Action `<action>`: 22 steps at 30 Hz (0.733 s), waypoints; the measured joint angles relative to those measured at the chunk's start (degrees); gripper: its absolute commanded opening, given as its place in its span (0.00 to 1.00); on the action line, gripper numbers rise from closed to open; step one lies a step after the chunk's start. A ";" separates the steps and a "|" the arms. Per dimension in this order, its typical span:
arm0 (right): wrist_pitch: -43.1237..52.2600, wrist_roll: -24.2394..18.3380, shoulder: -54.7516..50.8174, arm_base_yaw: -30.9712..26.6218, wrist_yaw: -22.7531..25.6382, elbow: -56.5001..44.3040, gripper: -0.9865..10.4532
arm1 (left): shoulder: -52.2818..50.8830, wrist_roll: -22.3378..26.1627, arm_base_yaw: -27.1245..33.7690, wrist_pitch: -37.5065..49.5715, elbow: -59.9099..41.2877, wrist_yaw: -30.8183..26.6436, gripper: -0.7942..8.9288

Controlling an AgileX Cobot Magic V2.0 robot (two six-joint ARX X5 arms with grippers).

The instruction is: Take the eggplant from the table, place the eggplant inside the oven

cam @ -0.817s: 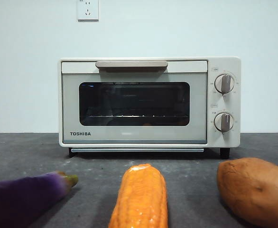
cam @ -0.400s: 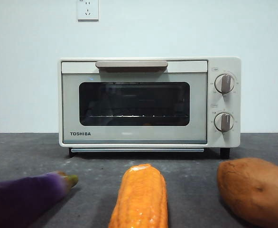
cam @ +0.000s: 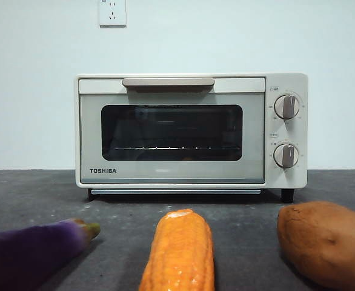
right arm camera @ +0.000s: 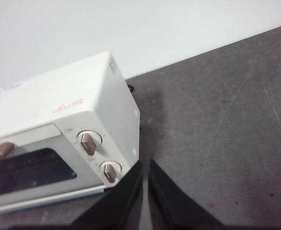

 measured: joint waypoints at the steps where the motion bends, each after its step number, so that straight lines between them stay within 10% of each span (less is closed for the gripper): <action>1: -1.36 -0.81 1.53 0.00 -0.83 1.73 0.09 | 1.64 0.70 -0.17 -1.33 1.86 0.13 0.09; 16: -24.46 -9.53 19.96 0.00 -14.91 19.52 0.10 | 16.41 7.26 -4.94 -12.00 14.43 7.34 0.09; 22: -29.09 -9.97 25.31 0.02 -22.49 20.13 0.27 | 17.84 7.52 -7.96 -12.28 14.49 7.54 0.09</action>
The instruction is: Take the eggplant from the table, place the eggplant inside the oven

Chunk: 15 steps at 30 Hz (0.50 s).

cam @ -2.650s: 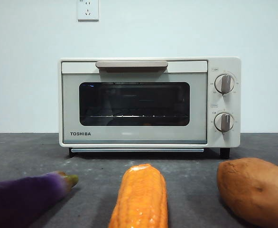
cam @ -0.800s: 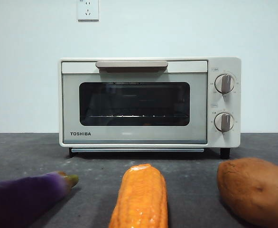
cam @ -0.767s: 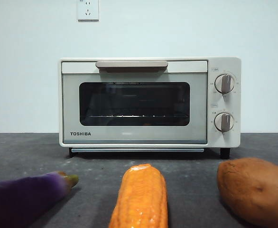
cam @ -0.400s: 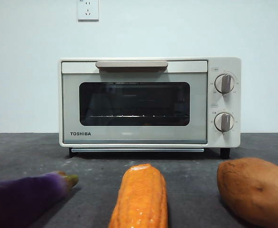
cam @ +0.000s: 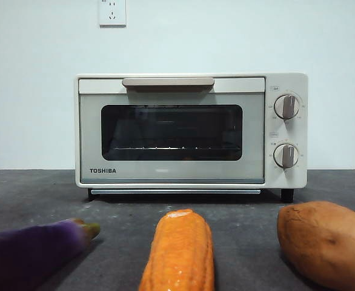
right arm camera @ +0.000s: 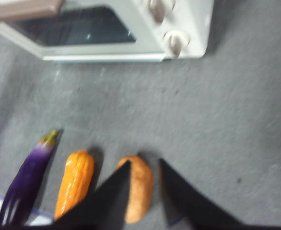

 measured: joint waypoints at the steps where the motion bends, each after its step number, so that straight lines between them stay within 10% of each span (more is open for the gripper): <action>1: -0.20 0.02 0.85 0.11 -0.76 0.00 0.30 | -0.02 0.13 -0.52 0.00 0.00 0.00 0.09; 15: 12.66 9.11 11.74 12.11 -6.91 0.02 0.45 | -0.02 0.31 -5.07 0.00 0.07 0.09 0.09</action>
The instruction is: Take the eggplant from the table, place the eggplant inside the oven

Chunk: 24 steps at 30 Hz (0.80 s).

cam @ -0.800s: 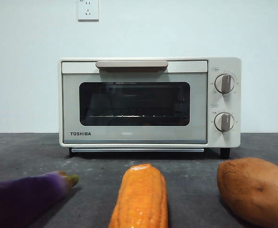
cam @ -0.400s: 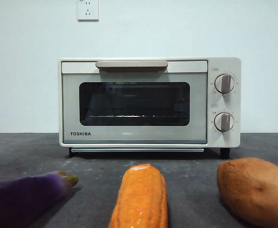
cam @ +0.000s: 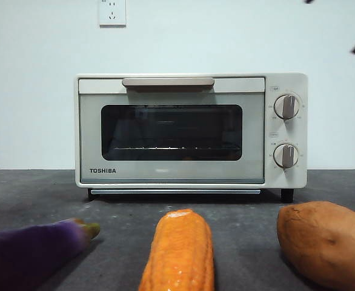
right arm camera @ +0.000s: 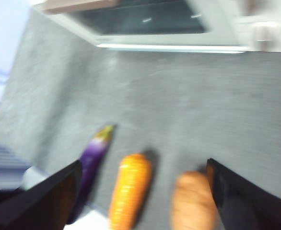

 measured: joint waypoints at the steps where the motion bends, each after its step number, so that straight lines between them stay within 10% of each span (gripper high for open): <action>1: 1.31 0.92 0.81 2.03 0.04 0.00 0.45 | 0.00 0.00 -0.04 0.00 0.02 0.00 0.09; 24: 11.52 13.29 29.55 43.60 20.76 10.67 0.45 | 0.00 0.57 -0.04 0.24 0.02 -0.02 0.09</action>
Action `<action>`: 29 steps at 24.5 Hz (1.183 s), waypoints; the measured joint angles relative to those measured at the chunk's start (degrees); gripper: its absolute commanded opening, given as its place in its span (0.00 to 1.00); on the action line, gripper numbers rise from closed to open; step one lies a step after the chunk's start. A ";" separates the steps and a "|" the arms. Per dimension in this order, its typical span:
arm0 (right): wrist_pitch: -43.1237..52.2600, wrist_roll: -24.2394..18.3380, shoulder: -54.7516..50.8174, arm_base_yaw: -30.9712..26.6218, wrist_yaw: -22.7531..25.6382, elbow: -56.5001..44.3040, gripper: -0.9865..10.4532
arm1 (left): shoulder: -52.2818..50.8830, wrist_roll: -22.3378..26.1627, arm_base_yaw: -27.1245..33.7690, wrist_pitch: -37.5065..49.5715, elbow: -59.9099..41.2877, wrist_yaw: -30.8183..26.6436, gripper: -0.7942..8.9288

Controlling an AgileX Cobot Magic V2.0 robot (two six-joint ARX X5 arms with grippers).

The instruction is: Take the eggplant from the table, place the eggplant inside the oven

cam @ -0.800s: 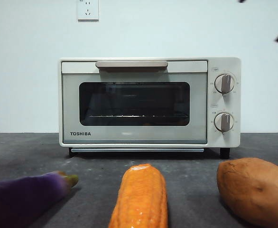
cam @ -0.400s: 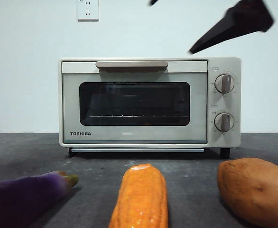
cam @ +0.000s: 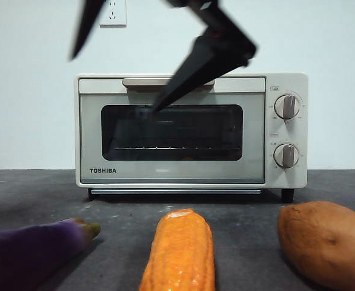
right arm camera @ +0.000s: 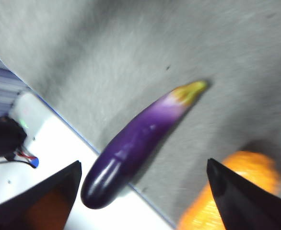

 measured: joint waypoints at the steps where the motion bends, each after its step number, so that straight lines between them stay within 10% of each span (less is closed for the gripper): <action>1: 0.31 0.46 1.27 1.22 0.42 0.22 0.45 | 0.00 0.07 0.00 0.17 0.00 0.00 0.09; 18: 2.03 2.27 26.84 5.84 1.92 11.02 0.45 | 0.00 0.94 0.00 0.35 0.02 0.00 0.09; 29: -1.09 0.55 28.09 6.62 1.92 13.09 0.25 | 0.00 0.98 0.00 0.74 0.02 0.00 0.09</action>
